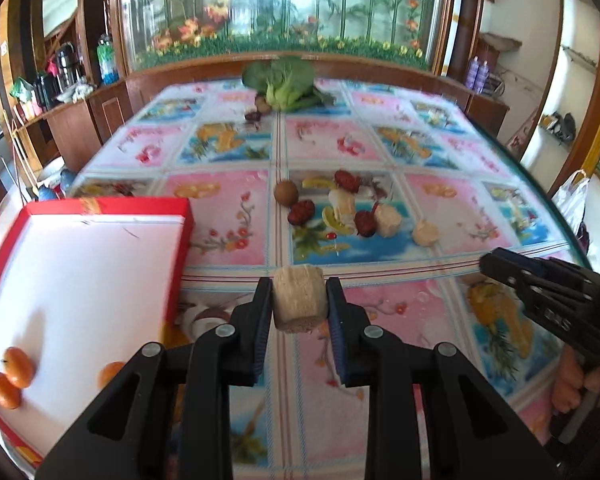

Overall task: Organize fruits
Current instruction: 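Carry the beige cube and round slice over the tray with both tools, then open both tools to drop the cube and slice into the tray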

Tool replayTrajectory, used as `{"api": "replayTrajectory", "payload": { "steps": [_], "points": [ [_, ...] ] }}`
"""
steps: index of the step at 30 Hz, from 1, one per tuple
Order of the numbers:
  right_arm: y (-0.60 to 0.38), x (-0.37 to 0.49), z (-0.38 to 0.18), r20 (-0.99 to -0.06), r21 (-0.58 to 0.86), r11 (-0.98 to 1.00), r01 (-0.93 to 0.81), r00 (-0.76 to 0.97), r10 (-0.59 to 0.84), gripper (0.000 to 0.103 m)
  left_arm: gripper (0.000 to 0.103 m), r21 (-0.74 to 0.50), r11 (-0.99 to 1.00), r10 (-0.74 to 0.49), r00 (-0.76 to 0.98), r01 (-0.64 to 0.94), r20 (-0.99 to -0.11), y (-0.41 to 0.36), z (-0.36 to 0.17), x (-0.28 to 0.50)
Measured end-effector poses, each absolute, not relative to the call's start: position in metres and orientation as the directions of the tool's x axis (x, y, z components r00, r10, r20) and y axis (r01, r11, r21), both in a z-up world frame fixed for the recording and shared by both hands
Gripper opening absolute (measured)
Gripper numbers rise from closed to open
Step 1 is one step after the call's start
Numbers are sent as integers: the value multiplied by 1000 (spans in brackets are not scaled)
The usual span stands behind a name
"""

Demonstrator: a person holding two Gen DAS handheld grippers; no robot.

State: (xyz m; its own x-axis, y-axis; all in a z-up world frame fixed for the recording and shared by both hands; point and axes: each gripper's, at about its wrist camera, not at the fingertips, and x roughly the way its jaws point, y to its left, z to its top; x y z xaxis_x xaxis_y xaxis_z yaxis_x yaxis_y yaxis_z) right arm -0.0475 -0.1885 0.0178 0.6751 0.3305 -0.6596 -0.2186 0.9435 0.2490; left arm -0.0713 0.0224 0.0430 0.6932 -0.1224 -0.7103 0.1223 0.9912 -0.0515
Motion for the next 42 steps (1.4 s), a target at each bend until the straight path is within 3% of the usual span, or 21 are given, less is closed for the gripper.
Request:
{"api": "replayTrajectory", "payload": {
  "steps": [10,19,31,42],
  "points": [
    [-94,-39,32,-559,448,822,-351,608,564,21,29,-36,999,-46,802,30,-595,90,94,-127],
    [-9,-32,35,-514,514,731,-449,520,682,21,29,-24,991,97,817,-134,-569,158,89,-151],
    [63,-37,21,-589,479,687,-546,381,713,21,29,49,968,222,750,-246,-623,192,54,-143],
    [78,-43,7,-675,372,732,-571,375,635,21,29,79,958,259,715,-275,-650,200,39,-138]
  ]
}}
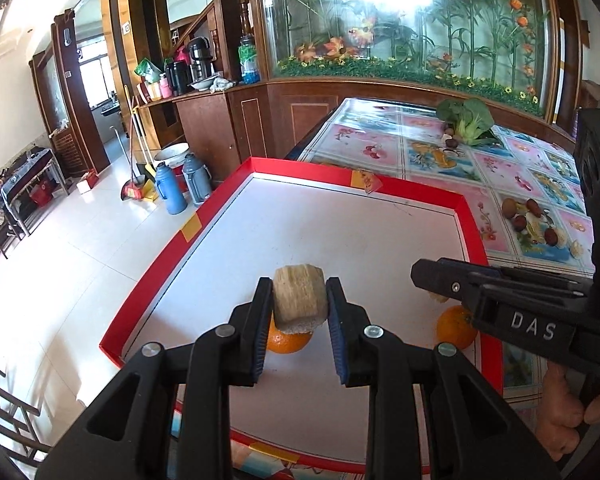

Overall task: Organize fruits
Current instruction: 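Open both tools to drop the cube and slice into the tray, then move the right tool to another round beige slice while the left tool returns to the table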

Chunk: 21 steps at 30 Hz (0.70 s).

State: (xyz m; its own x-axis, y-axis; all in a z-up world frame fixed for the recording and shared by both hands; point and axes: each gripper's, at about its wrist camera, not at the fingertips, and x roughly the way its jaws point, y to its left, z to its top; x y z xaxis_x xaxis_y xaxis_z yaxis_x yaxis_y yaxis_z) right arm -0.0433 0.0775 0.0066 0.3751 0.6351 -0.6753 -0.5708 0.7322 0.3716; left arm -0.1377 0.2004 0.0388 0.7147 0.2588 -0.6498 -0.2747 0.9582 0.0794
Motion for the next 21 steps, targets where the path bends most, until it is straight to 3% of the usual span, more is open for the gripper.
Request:
{"api": "replayTrajectory", "payload": {
  "steps": [12,15,16,21],
  "points": [
    [71,-48,15,-672,345,733,-586,392,629,28,30,97,946,289,676,-308,-678,202,29,-134],
    [57,-49,26,-625,358,732,-580,434,649,32,51,97,943,297,673,-318,-678,200,29,-136],
    [49,-48,30,-604,368,732,-574,451,657,32,66,104,940,307,674,-325,-672,199,31,-137],
    [9,-39,44,-551,368,771,-520,546,631,33,80,132,937,331,698,-323,-635,192,43,-142]
  ]
}}
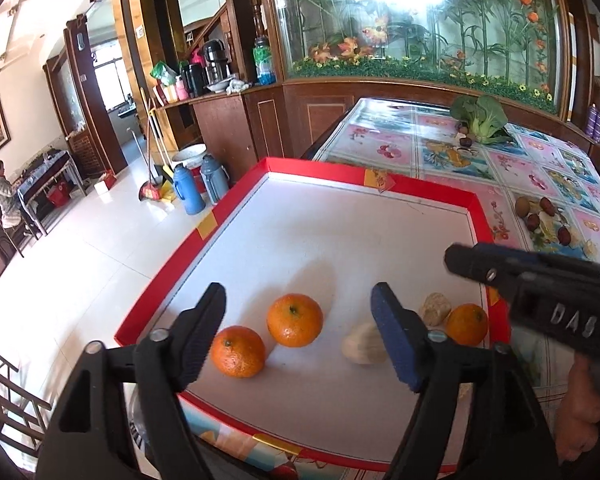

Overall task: Organize fruits
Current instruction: 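Move the right tool to another round beige slice while the left tool returns to the table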

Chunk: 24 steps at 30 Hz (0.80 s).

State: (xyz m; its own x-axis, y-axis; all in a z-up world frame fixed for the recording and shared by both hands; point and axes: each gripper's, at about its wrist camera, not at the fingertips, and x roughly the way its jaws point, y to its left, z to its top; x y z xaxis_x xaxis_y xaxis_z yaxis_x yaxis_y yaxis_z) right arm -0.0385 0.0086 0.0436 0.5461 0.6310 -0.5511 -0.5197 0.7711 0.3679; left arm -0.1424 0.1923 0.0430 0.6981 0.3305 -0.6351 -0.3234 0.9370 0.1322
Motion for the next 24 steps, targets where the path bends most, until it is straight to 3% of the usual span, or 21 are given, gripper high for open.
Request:
{"api": "replayTrajectory", "payload": {
  "steps": [4,14,17,24],
  "points": [
    [-53,-24,48,-537,379,822,-424,623,569,33,90,144,940,329,716,-308,-616,183,52,-146],
    [-231,-6,44,-514,519,847,-114,750,416,35,93,170,971,237,754,-167,-613,127,57,-137],
    [-237,-4,43,-513,559,822,-106,735,444,35,93,177,978,199,756,-111,-623,105,56,-129],
    [-211,-5,37,-599,457,878,-142,680,422,35,93,169,986,112,726,6,-679,58,42,-115]
  ]
}}
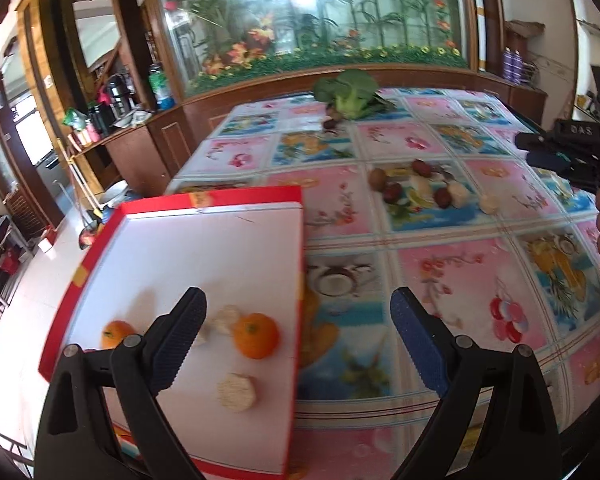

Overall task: Organize fruits
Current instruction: 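Move the right tool to another round beige slice while the left tool returns to the table, then close the right tool on the round beige slice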

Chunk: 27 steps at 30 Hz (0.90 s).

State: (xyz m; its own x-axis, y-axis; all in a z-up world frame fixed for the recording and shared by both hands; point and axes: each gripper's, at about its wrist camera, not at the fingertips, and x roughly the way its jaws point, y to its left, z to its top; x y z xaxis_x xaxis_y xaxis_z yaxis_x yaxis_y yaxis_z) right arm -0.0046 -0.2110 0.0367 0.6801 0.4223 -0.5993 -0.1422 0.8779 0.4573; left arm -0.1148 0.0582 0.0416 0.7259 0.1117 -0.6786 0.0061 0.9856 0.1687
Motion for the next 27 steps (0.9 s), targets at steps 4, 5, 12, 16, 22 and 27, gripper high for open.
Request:
{"api": "replayTrajectory", "payload": {
  "steps": [4,5,12,16,22,27],
  "points": [
    [-199,-3,32,-642,402,902,-155,654,399,35,93,186,982,99,708,46,-699,41,29,-114],
    [-195,-3,30,-654,385,909,-159,648,391,35,93,187,981,97,704,52,-704,38,27,-114],
    [-180,1,16,-721,313,935,-168,598,349,35,93,185,980,84,688,74,-721,33,20,-111],
    [-175,2,14,-732,292,939,-180,590,340,35,93,186,980,87,683,74,-725,36,19,-107],
    [-164,3,7,-761,238,952,-194,572,307,35,93,180,980,74,696,80,-715,36,23,-104],
    [-154,2,5,-758,163,965,-204,601,255,34,93,173,981,69,687,84,-724,38,19,-103]
  ]
}}
